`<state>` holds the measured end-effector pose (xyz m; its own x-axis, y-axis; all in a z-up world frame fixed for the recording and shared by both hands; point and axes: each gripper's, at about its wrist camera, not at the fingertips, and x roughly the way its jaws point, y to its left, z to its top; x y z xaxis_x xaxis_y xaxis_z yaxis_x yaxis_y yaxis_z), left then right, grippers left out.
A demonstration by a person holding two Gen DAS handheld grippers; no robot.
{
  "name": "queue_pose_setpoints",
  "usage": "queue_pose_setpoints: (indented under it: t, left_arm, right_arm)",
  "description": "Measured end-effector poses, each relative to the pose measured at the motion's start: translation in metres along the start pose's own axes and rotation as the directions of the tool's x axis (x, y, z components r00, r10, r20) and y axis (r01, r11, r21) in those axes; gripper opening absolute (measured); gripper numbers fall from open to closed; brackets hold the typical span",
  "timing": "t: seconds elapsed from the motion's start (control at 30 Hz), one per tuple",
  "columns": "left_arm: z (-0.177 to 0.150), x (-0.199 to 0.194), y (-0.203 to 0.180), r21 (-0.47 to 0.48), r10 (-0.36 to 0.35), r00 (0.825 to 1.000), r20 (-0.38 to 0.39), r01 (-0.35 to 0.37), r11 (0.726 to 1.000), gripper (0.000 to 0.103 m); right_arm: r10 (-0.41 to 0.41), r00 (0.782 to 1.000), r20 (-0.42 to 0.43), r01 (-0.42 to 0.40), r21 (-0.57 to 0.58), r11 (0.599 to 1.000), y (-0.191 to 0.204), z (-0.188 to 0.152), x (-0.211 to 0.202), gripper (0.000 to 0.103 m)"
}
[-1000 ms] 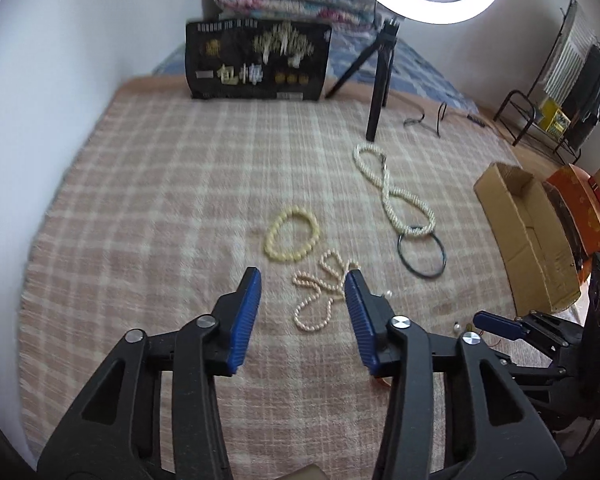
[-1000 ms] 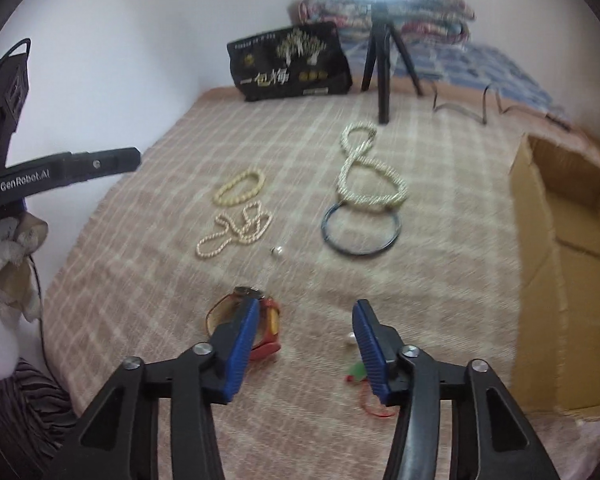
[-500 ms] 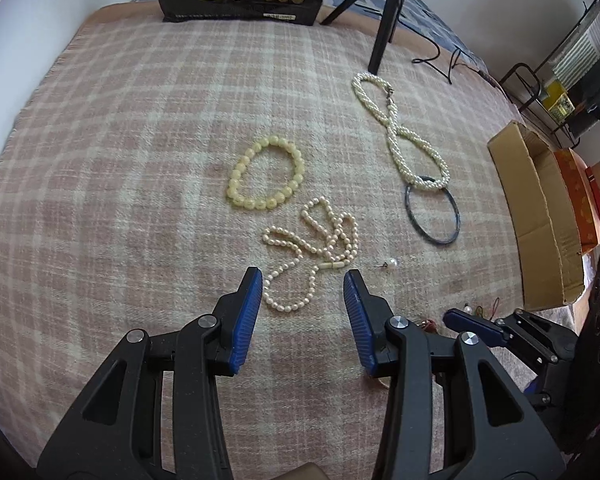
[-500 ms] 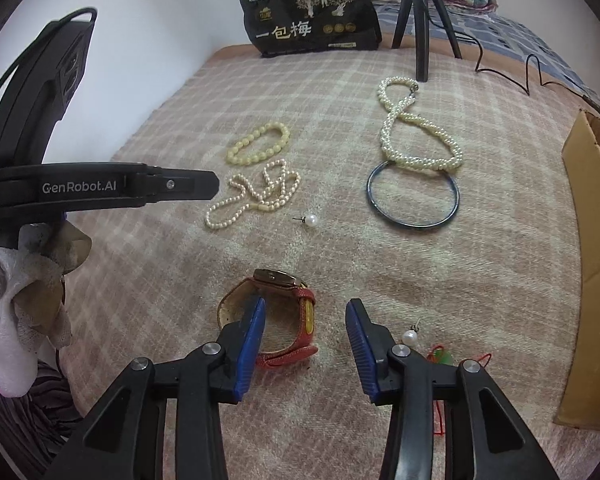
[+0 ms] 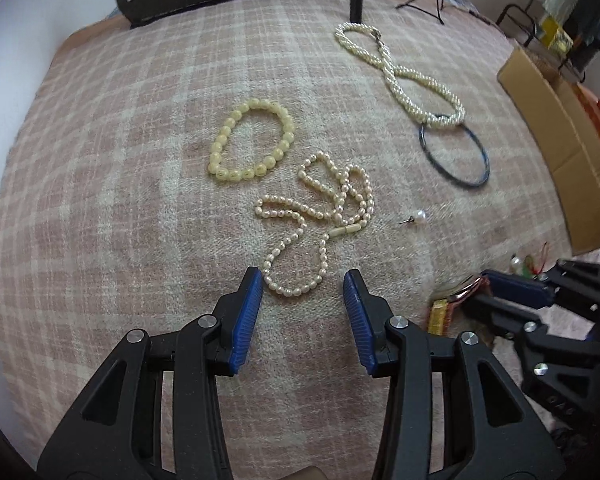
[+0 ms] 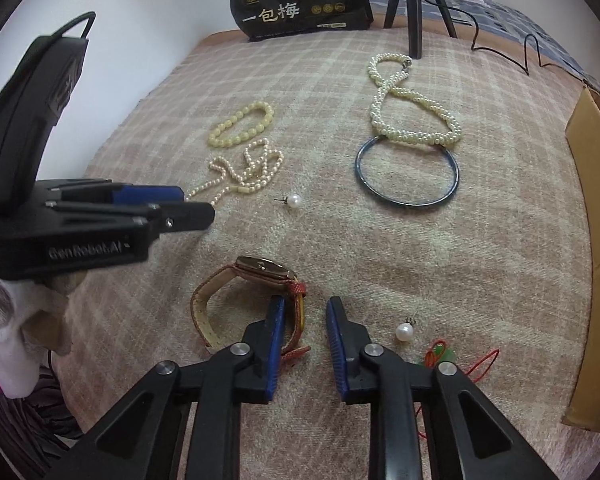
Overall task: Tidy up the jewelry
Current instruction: 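Close the right tool on the brown watch while the left tool grasps the pearl necklace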
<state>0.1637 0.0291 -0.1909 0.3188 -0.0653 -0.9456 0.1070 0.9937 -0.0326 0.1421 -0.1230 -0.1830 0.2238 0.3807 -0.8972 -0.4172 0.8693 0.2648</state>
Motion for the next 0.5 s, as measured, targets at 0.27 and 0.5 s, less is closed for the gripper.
queue_pose_setpoints:
  t: [0.27, 0.5]
  left_arm:
    - [0.011, 0.009, 0.003, -0.005, 0.031, 0.999, 0.026, -0.031, 1.000, 0.008]
    - [0.014, -0.004, 0.018, -0.081, -0.004, 0.998, 0.067, 0.009, 0.997, 0.001]
  right_arm:
    - [-0.011, 1.000, -0.003, 0.011, -0.016, 1.000, 0.004, 0.002, 0.000, 0.011]
    - [-0.022, 1.000, 0.012, 0.022, -0.041, 0.999, 0.008, 0.003, -0.004, 0.005]
